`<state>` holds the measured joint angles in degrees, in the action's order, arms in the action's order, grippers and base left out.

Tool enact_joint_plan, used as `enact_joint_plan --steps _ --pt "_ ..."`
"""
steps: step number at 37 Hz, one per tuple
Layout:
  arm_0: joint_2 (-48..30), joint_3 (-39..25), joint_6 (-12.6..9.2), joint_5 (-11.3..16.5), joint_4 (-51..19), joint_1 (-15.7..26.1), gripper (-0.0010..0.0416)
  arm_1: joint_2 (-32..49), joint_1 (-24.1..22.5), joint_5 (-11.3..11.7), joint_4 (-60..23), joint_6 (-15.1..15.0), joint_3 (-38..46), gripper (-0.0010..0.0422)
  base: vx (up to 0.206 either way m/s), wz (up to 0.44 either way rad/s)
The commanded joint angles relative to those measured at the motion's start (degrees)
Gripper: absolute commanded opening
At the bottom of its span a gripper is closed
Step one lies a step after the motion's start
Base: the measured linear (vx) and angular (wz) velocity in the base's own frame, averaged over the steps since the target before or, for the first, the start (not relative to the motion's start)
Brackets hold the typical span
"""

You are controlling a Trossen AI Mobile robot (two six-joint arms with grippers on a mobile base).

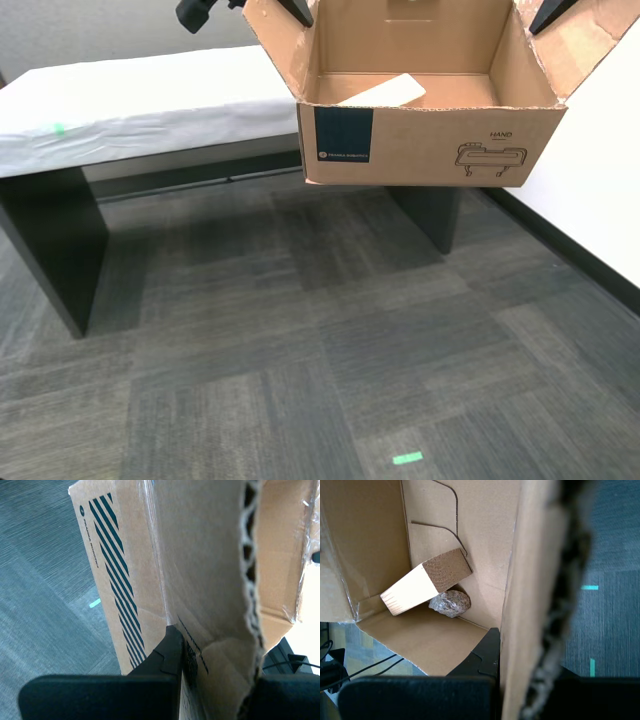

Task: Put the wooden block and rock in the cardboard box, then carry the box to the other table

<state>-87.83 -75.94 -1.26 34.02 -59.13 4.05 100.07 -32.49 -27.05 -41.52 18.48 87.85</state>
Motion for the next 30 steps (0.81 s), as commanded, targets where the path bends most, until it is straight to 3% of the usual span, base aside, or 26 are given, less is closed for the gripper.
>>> enact_joint_plan --steps 1,9,23,30 --pt "0.0 -0.1 0.2 1.9 0.2 0.2 -0.0001 0.0 -0.2 -1.8 -0.4 0.3 0.1 -0.0001 0.123 0.201" --pt "0.0 -0.1 0.2 1.9 0.3 0.2 -0.0001 0.0 -0.3 -1.8 -1.4 0.2 0.1 -0.0001 0.122 0.172" --pt "0.0 -0.1 0.3 1.9 0.9 0.2 -0.0001 0.0 -0.3 -1.9 -0.6 -4.1 0.1 -0.0001 0.117 0.089" --pt "0.0 -0.1 0.2 1.9 1.2 0.2 -0.0001 0.0 -0.3 -1.9 2.1 -4.5 0.1 -0.0001 0.111 0.034"
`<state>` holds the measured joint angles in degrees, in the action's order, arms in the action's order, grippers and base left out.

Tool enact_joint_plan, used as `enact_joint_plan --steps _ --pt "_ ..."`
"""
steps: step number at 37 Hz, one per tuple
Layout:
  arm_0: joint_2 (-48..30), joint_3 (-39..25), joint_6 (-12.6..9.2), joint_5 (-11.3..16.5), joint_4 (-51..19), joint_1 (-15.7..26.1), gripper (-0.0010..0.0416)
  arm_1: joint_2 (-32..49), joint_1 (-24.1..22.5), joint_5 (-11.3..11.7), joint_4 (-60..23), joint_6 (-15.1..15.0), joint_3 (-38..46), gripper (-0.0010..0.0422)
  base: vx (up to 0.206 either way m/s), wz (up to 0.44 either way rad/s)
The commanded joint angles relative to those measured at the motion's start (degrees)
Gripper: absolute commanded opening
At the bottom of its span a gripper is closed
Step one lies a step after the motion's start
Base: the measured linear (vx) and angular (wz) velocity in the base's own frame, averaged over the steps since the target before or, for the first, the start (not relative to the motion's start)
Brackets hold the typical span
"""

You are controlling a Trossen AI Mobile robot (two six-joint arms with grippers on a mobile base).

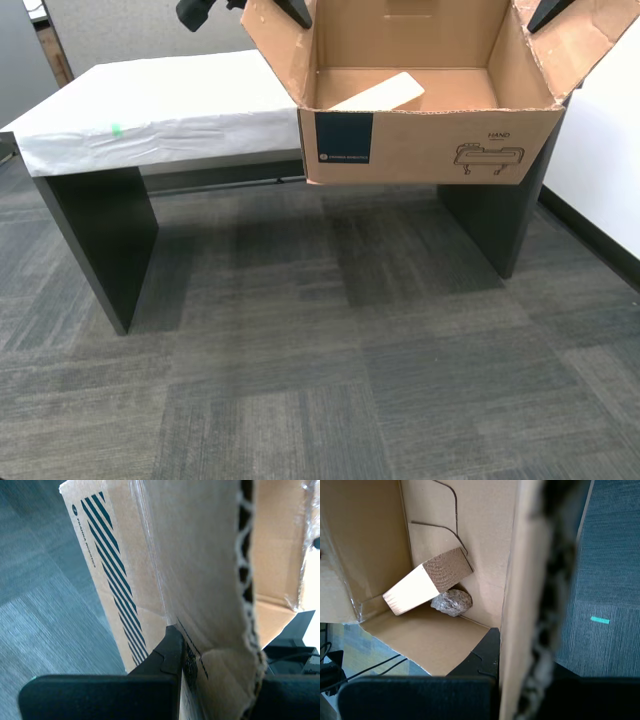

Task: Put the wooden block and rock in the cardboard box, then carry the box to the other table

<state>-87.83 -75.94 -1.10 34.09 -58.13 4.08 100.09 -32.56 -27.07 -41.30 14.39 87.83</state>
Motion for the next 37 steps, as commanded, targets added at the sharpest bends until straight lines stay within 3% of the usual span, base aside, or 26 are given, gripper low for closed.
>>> enact_joint_plan --steps 1,15,20,23,25,32,37 --pt "0.0 -0.1 0.1 1.8 0.2 0.2 -0.0001 0.0 -0.3 -1.9 2.3 -0.4 0.1 -0.0001 0.110 0.025" --pt "0.0 -0.1 0.1 1.5 1.3 0.2 -0.0001 0.0 -0.3 -1.9 5.4 -0.9 0.1 -0.0001 0.115 0.015" --pt "0.0 -0.1 0.0 -4.0 1.3 0.2 -0.0001 0.0 -0.3 -1.9 4.9 -0.8 0.1 -0.0001 0.122 0.050" --pt "0.0 -0.1 0.0 -5.9 1.0 0.2 -0.0001 0.0 -0.3 -1.9 4.8 -1.5 0.0 -0.0001 0.121 0.054" --pt "0.0 -0.1 0.0 -6.0 0.6 0.2 -0.0001 0.0 -0.3 -1.9 5.0 -2.7 -0.5 -0.0001 0.119 0.025" --pt "0.0 -0.1 -0.2 -6.0 0.5 0.2 -0.0001 0.0 -0.5 -1.7 5.1 -0.8 -4.3 -0.0001 0.117 0.003" --pt "0.0 -0.1 -0.5 -6.0 0.6 0.2 -0.0001 -0.1 -0.5 0.2 5.7 -0.4 -7.7 -0.0001 0.115 -0.009"
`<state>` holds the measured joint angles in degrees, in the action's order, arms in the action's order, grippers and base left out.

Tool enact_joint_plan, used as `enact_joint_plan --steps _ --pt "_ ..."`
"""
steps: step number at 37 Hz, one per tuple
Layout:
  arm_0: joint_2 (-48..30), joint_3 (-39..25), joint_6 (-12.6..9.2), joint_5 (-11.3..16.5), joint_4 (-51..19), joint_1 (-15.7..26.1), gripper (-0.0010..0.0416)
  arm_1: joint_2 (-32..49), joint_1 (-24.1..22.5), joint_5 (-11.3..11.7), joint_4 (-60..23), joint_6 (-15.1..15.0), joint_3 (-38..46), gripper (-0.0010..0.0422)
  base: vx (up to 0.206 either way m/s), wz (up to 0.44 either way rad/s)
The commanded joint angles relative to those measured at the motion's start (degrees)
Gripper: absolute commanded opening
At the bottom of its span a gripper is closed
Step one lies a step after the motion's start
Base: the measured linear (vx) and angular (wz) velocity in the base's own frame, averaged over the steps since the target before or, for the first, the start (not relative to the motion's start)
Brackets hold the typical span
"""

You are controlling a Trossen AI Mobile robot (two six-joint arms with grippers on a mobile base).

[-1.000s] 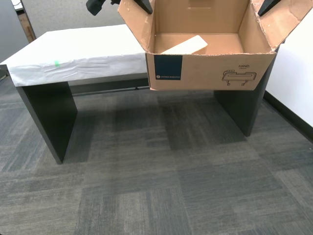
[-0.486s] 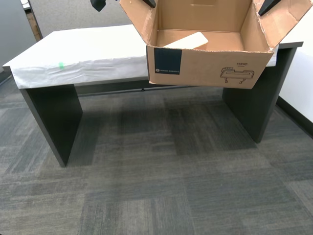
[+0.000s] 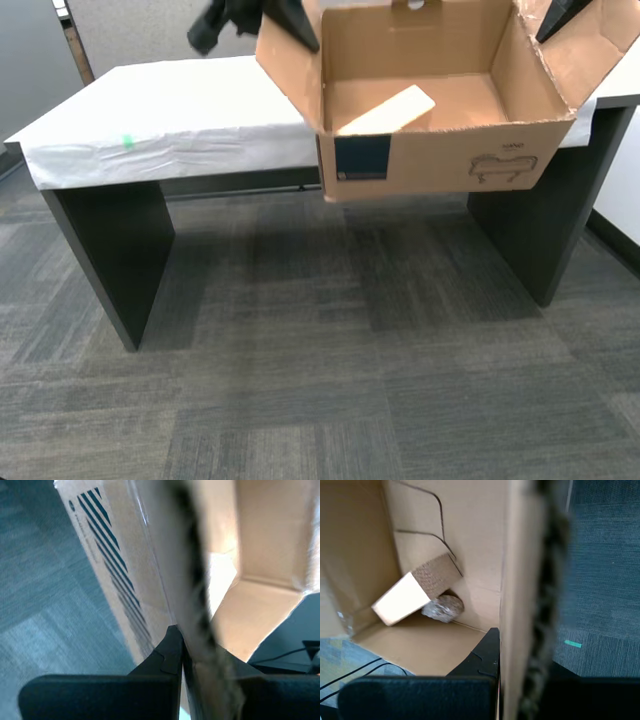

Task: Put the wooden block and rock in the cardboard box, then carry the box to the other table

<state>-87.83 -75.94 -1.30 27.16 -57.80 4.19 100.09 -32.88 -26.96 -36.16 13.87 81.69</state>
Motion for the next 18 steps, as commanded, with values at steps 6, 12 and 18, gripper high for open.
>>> enact_joint_plan --steps 6,12,18 --pt "0.0 -0.1 -1.6 0.9 0.3 0.1 -0.0001 -0.1 -0.2 0.1 1.5 2.2 -2.6 -0.0001 0.121 -0.003" --pt "0.0 -0.1 -1.7 0.9 0.7 0.2 -0.0001 -0.1 -0.3 0.1 1.9 3.7 -2.8 -0.0001 0.124 -0.004" --pt "0.0 -0.1 -1.8 0.9 0.7 0.3 -0.0001 -0.1 -0.3 0.1 1.6 3.9 -2.9 -0.0001 0.128 -0.009"
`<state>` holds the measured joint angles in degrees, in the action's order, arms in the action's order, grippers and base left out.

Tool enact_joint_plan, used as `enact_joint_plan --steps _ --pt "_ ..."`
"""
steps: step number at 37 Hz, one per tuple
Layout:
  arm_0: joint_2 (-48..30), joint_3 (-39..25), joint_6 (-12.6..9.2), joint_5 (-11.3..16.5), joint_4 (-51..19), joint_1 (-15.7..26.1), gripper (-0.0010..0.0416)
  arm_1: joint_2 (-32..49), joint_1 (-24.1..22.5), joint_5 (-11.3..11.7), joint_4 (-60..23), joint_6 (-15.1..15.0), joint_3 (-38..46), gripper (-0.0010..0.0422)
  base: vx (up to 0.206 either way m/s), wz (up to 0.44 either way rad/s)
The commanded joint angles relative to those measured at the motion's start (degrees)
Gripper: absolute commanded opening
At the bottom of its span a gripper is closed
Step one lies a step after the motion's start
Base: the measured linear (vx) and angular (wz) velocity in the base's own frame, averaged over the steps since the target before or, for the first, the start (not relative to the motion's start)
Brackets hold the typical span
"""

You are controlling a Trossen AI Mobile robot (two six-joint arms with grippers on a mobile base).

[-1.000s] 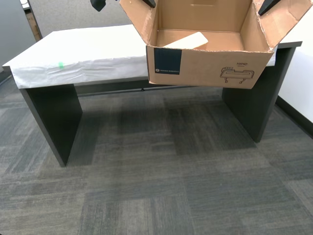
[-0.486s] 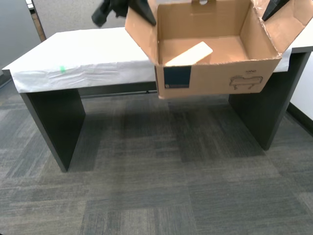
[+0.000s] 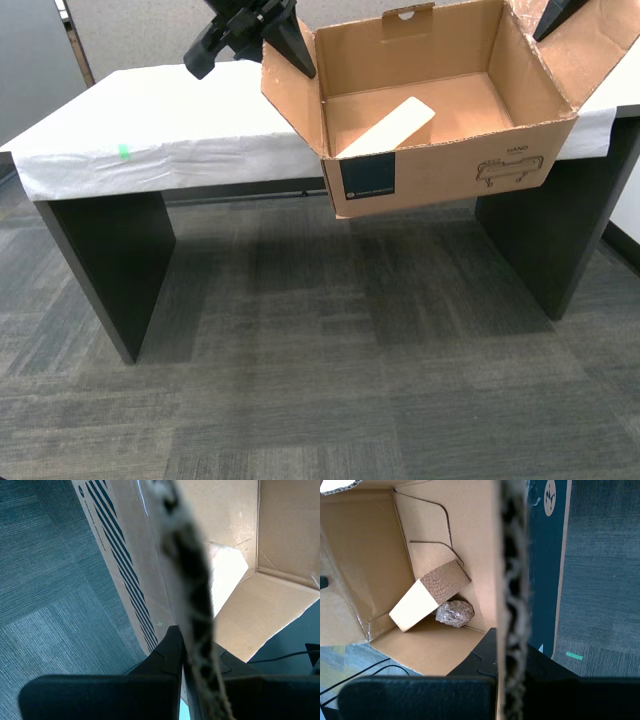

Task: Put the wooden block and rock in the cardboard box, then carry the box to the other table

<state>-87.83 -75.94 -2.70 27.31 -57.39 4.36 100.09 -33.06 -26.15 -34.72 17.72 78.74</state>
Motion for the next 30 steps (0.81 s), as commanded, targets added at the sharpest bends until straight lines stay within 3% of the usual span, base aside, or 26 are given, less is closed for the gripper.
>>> enact_joint_plan --steps 1,9,30 --pt "0.0 -0.1 -0.4 0.7 0.3 0.2 -0.0001 -0.2 -0.2 -0.7 0.2 0.2 0.1 -0.0001 0.133 -0.009" --pt "0.0 -0.1 -0.8 0.7 0.6 0.9 -0.0001 -1.0 -0.3 -0.7 0.2 0.8 0.0 -0.0001 0.138 -0.011" --pt "0.0 -0.1 -0.6 1.0 1.5 1.4 -0.0001 -1.1 -0.4 -0.1 0.2 6.4 0.0 -0.0001 0.142 -0.013"
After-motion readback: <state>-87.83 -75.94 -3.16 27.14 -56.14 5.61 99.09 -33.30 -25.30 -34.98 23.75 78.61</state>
